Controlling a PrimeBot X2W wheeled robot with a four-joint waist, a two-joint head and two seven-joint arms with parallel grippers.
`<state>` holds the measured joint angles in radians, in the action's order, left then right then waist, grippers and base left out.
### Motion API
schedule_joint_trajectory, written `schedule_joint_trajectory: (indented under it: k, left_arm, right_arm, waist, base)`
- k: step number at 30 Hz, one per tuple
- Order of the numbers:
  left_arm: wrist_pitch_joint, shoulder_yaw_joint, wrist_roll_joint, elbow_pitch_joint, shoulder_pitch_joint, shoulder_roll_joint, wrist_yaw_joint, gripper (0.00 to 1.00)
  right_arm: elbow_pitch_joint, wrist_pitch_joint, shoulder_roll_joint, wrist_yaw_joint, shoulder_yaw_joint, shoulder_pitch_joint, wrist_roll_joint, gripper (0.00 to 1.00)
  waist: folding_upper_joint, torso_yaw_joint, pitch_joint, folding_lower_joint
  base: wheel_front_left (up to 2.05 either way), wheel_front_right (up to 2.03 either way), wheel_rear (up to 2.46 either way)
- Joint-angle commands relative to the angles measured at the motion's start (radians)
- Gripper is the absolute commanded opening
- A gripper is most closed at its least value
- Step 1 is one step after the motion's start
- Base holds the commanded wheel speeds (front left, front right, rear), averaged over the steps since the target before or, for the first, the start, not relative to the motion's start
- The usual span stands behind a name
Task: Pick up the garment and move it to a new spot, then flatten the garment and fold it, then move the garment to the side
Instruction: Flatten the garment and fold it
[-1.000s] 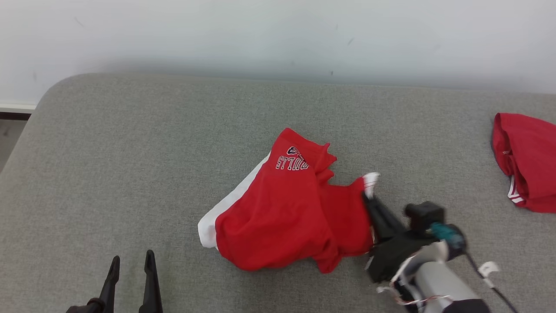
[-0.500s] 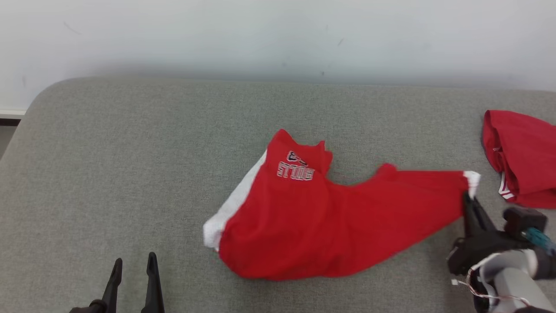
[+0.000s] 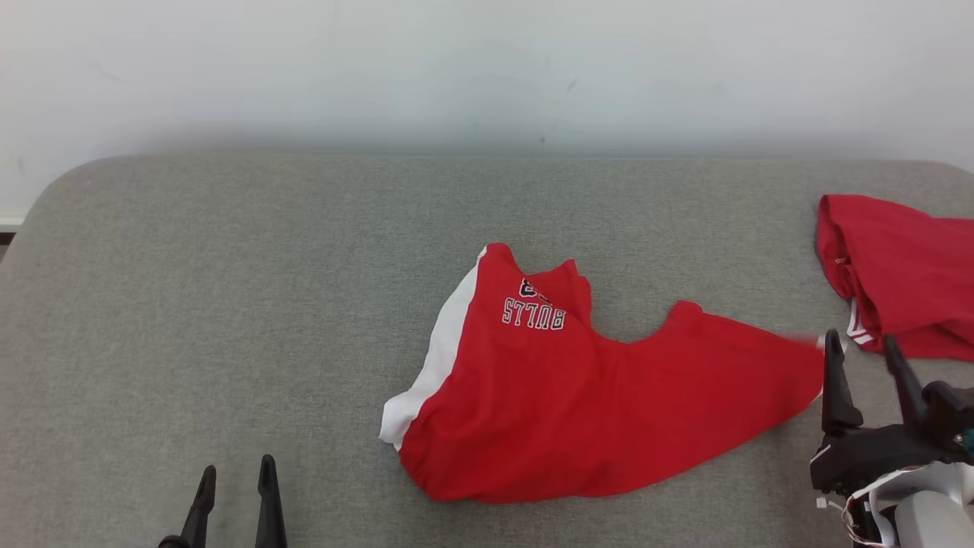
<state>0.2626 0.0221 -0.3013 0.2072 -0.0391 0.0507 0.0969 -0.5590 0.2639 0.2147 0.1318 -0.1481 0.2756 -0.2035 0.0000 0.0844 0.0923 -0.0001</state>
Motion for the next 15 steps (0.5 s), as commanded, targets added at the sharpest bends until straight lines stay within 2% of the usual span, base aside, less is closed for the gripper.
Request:
schedule_joint_trajectory:
  k: [1,2,8,15]
  left_arm:
    - [0.003,-0.001,-0.004,0.004,-0.004,-0.001,0.003,1.00]
    - [0.003,-0.001,-0.004,0.004,-0.004,-0.001,0.003,1.00]
    - [0.003,-0.023,0.002,0.011,-0.003,-0.001,0.007,1.00]
    - [0.003,-0.137,-0.003,0.054,-0.001,-0.001,0.026,1.00]
  right_arm:
    - [0.073,0.000,-0.016,-0.003,-0.013,-0.027,0.025,1.00]
    - [0.073,0.000,-0.016,-0.003,-0.013,-0.027,0.025,1.00]
    - [0.273,0.000,-0.064,-0.003,-0.006,-0.100,0.063,1.00]
    - [0.373,0.000,-0.105,-0.003,0.050,-0.195,0.048,1.00]
  waist:
    - [0.0000,-0.015,-0.005,0.0001]
    - [0.0000,-0.015,-0.005,0.0001]
    - [0.0000,-0.042,-0.015,0.0001]
    - [0.0000,-0.065,-0.009,0.0001]
  base:
    - [0.00,0.00,0.00]
    - [0.00,0.00,0.00]
    - [0.00,0.00,0.00]
    - [0.00,0.00,0.00]
